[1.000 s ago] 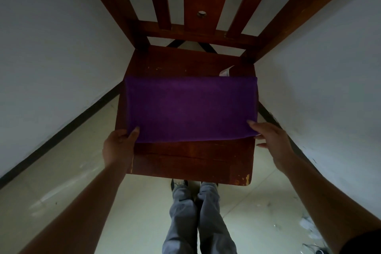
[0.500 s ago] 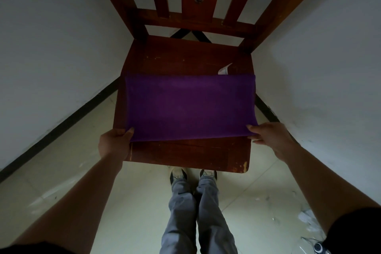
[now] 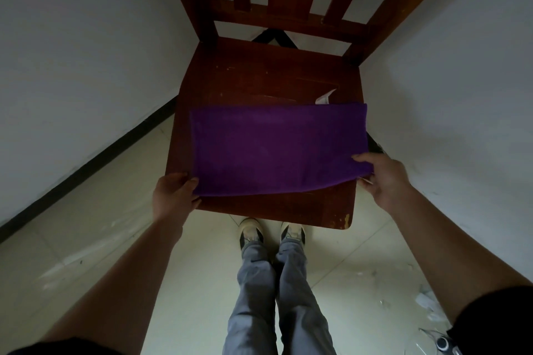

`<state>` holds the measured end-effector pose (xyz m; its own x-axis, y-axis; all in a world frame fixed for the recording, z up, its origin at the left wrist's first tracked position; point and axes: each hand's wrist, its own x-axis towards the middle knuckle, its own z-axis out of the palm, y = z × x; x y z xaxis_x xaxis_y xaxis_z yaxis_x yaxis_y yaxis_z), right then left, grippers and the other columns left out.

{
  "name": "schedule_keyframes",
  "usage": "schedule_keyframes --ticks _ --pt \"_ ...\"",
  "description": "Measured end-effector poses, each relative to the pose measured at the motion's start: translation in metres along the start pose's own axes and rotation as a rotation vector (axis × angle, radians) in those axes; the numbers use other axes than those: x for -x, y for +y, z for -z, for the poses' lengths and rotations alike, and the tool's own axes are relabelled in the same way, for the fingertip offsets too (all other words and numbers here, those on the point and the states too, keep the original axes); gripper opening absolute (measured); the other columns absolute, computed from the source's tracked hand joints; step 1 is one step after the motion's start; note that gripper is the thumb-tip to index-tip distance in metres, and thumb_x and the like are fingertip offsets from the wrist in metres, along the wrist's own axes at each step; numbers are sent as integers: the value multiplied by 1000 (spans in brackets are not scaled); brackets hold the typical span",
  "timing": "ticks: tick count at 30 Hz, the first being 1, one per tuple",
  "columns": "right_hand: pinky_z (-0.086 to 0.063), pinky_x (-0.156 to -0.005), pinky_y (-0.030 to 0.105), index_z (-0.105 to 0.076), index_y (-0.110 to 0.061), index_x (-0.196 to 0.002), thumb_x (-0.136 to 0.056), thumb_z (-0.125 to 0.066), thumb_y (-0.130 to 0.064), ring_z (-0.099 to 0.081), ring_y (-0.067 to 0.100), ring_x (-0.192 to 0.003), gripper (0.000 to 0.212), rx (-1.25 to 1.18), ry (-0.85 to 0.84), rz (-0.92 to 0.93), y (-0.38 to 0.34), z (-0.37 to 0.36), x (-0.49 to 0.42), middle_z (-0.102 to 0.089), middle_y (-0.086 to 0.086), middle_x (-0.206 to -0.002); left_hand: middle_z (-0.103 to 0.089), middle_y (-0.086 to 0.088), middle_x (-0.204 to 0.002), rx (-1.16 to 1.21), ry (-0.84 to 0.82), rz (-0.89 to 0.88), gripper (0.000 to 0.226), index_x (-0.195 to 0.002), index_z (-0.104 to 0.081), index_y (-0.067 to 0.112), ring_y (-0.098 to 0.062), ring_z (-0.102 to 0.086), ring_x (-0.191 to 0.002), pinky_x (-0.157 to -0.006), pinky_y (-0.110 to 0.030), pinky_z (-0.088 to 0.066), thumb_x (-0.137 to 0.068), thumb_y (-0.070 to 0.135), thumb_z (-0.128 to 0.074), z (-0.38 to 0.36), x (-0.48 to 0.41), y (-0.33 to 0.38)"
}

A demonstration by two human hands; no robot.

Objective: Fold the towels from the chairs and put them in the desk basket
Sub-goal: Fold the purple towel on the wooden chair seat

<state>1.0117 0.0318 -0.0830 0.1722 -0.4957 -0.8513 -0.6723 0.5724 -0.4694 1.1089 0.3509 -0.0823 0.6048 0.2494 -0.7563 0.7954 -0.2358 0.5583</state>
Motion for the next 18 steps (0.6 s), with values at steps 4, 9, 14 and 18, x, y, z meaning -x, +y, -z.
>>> schedule_keyframes --ticks 4,9,14,18 --pt "-54 -86 41 -63 -9 -103 -73 -73 -12 -63 27 -103 32 192 -170 155 -16 -24 28 -66 10 -114 -56 -3 -117 -97 -58 -149 24 -119 -48 16 -29 -61 -106 -70 -30 -54 -95 10 -52 5 0 -3" --pt "-47 -59 28 -62 -8 -91 -79 -71 -14 -62 21 -69 16 345 -374 330 -25 -80 69 -65 10 -83 -55 -2 -123 -100 -233 -117 29 -125 -54 24 -27 -57 -114 -73 -27 -49 -102 29 -37 7 5 1" --pt "-45 -48 23 -54 -11 -80 -86 -66 -21 -57 9 -48 16 587 -502 443 -10 -149 86 -58 1 -65 -61 -6 -120 -9 -263 83 46 -133 -53 21 -23 -61 -104 -78 -33 -51 -97 47 -42 10 1 7" --pt "-52 -65 47 -49 -14 -75 -84 -64 -26 -62 29 -64 21 705 -515 503 11 -187 87 -57 7 -68 -60 -5 -116 19 -287 79 46 -118 -60 27 -14 -61 -91 -88 -39 -49 -100 51 -26 12 -2 5"
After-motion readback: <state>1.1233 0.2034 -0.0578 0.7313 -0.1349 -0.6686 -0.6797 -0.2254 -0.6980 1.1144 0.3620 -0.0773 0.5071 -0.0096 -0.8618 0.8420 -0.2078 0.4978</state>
